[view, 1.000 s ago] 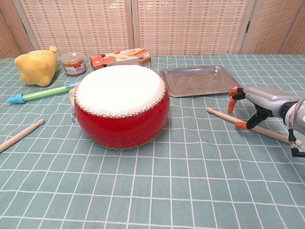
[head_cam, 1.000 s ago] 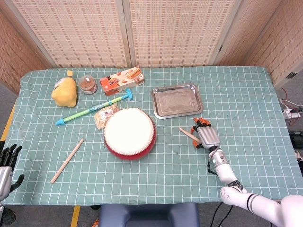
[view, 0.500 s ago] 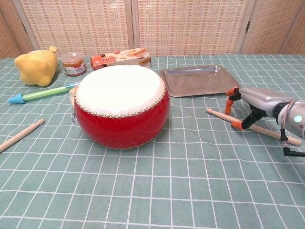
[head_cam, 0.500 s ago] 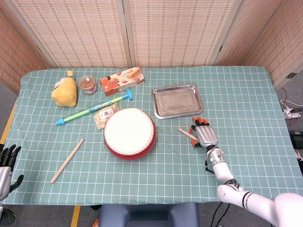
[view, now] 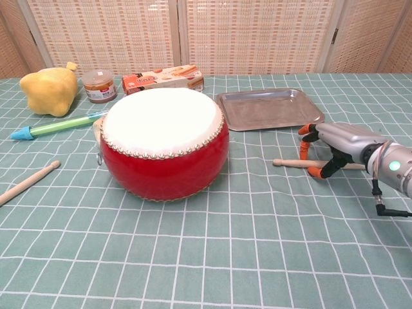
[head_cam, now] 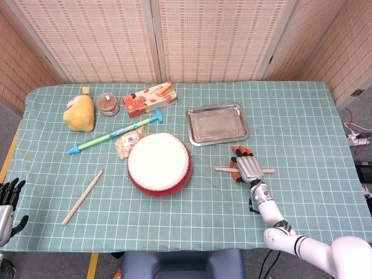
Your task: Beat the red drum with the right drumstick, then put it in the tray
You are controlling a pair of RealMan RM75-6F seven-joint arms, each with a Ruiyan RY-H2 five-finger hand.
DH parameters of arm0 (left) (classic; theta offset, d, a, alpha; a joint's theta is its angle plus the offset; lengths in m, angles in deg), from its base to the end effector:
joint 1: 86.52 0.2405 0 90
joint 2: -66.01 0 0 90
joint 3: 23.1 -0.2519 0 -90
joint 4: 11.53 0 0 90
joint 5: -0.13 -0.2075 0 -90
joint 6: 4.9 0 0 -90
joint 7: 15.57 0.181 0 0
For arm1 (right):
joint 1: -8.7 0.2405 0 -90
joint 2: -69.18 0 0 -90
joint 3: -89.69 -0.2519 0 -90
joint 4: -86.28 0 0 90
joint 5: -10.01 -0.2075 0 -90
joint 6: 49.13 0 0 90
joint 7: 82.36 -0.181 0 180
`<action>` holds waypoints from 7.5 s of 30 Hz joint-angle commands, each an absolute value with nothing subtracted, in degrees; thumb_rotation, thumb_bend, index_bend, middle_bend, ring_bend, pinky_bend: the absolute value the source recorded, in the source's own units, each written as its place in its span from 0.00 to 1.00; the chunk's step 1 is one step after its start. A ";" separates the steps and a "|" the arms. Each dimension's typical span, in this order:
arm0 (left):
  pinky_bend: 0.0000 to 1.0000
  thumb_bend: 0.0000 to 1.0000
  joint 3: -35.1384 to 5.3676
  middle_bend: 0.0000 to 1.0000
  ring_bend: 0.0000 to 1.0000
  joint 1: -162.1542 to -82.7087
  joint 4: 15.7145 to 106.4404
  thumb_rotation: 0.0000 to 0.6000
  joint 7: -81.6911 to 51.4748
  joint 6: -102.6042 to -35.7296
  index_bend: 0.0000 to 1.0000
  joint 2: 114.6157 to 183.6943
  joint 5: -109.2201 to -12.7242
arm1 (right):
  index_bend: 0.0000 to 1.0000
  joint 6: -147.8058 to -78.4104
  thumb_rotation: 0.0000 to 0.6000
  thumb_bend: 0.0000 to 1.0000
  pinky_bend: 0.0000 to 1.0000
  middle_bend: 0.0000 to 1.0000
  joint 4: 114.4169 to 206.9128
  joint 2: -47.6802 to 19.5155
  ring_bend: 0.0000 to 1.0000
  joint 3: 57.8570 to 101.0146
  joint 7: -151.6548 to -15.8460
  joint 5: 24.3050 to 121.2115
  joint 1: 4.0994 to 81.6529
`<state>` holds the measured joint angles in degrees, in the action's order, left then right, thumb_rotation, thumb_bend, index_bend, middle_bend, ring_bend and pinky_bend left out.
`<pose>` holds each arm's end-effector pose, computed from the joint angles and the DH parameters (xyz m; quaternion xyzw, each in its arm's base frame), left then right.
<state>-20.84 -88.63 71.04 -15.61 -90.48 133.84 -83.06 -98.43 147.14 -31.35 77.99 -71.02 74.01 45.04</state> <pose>-0.3514 0.2007 0.1603 -0.5845 -0.3802 -0.3355 0.6334 -0.2313 -0.3843 -0.0650 0.6906 -0.4549 0.3100 0.4690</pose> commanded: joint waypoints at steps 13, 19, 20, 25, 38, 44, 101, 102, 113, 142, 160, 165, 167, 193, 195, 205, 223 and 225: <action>0.00 0.25 -20.90 0.00 0.00 -88.07 71.30 1.00 -15.87 -91.47 0.00 133.28 -83.49 | 0.68 -107.10 1.00 0.50 0.12 0.19 165.61 -18.92 0.06 75.01 -96.53 83.11 39.30; 0.00 0.25 -20.98 0.00 0.00 -88.14 72.64 1.00 -14.94 -91.98 0.00 132.68 -84.29 | 0.69 -107.96 1.00 0.51 0.14 0.20 169.49 -13.93 0.08 73.09 -120.93 87.19 37.16; 0.00 0.25 -20.97 0.00 0.00 -88.15 72.81 1.00 -14.77 -92.02 0.00 132.58 -84.34 | 0.69 -107.62 1.00 0.51 0.14 0.21 169.48 -13.34 0.08 73.13 -125.12 87.90 36.99; 0.00 0.25 -21.13 0.00 0.00 -88.27 73.83 1.00 -14.05 -91.92 0.00 132.15 -84.69 | 0.70 -106.22 1.00 0.52 0.15 0.22 163.82 -12.31 0.11 75.74 -145.35 94.16 37.33; 0.00 0.25 -21.37 0.00 0.00 -88.12 74.42 1.00 -13.74 -91.42 0.00 131.74 -84.28 | 0.71 -104.98 1.00 0.52 0.20 0.24 141.28 -22.68 0.16 82.31 -186.63 101.32 43.22; 0.00 0.25 -21.44 0.00 0.00 -87.95 74.01 1.00 -14.13 -91.39 0.00 131.83 -84.09 | 0.65 -105.80 1.00 0.52 0.22 0.27 133.38 -26.32 0.19 85.17 -194.27 103.01 44.88; 0.00 0.25 -21.95 0.00 0.00 -87.89 71.48 1.00 -16.33 -89.88 0.00 132.84 -83.75 | 0.60 -110.56 0.98 0.24 0.44 0.36 122.08 -34.93 0.35 95.18 -202.27 105.38 47.48; 0.00 0.25 -21.95 0.00 0.00 -87.89 71.42 1.00 -16.42 -89.86 0.00 132.86 -83.74 | 0.60 -110.29 0.98 0.24 0.45 0.36 122.00 -35.13 0.36 95.21 -201.94 105.32 47.58; 0.00 0.25 -22.11 0.00 0.00 -88.01 70.69 1.00 -17.27 -89.12 0.00 133.10 -83.58 | 0.69 -107.96 0.97 0.24 0.74 0.57 122.08 -37.15 0.66 94.49 -198.96 104.05 48.50; 0.00 0.25 -22.16 0.00 0.00 -88.00 69.92 1.00 -17.43 -89.33 0.00 133.35 -83.96 | 1.00 -112.74 1.00 0.92 1.00 1.00 134.25 -32.01 1.00 90.24 -181.09 101.47 47.27; 0.00 0.25 -21.85 0.00 0.00 -88.93 70.33 1.00 -17.27 -90.68 0.00 133.22 -86.33 | 1.00 -99.82 1.00 0.96 1.00 1.00 160.24 -16.70 1.00 76.39 -82.97 86.96 58.87; 0.00 0.25 -22.01 0.00 0.00 -88.61 70.16 1.00 -17.62 -91.61 0.00 133.20 -86.85 | 1.00 -97.32 1.00 0.96 1.00 1.00 162.22 -18.85 1.00 73.26 -66.91 77.01 62.29; 0.00 0.25 -22.06 0.00 0.00 -88.46 70.04 1.00 -17.81 -91.86 0.00 133.18 -86.89 | 1.00 -96.47 1.00 0.96 1.00 1.00 162.26 -19.35 1.00 72.74 -61.70 73.73 63.95; 0.00 0.25 -22.33 0.00 0.00 -88.10 69.22 1.00 -19.21 -92.46 0.00 133.40 -87.15 | 1.00 -100.57 1.00 0.96 1.00 1.00 163.89 -20.83 1.00 73.55 -47.02 63.43 69.87; 0.00 0.25 -22.38 0.00 0.00 -88.21 69.25 1.00 -19.07 -92.33 0.00 133.47 -87.29 | 1.00 -99.71 1.00 0.96 1.00 1.00 163.19 -20.70 1.00 75.05 -44.93 62.85 70.11; 0.00 0.25 -22.41 0.00 0.00 -88.30 69.44 1.00 -18.72 -91.90 0.00 133.43 -86.99 | 1.00 -100.10 1.00 0.97 1.00 1.00 160.58 -22.41 1.00 77.91 -38.26 59.00 71.01; 0.00 0.25 -22.48 0.00 0.00 -88.32 68.91 1.00 -19.17 -91.57 0.00 133.68 -86.76 | 1.00 -98.62 1.00 0.98 1.00 1.00 154.69 -25.23 1.00 79.17 -44.33 63.76 69.47; 0.00 0.25 -22.50 0.00 0.00 -88.29 68.88 1.00 -19.15 -91.48 0.00 133.67 -86.64 | 1.00 -99.65 1.00 0.98 1.00 1.00 155.32 -25.39 1.00 77.96 -45.65 64.02 69.40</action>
<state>-22.50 -88.30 68.89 -19.15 -91.47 133.67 -86.65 -99.56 155.78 -24.56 78.10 -45.03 64.52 69.31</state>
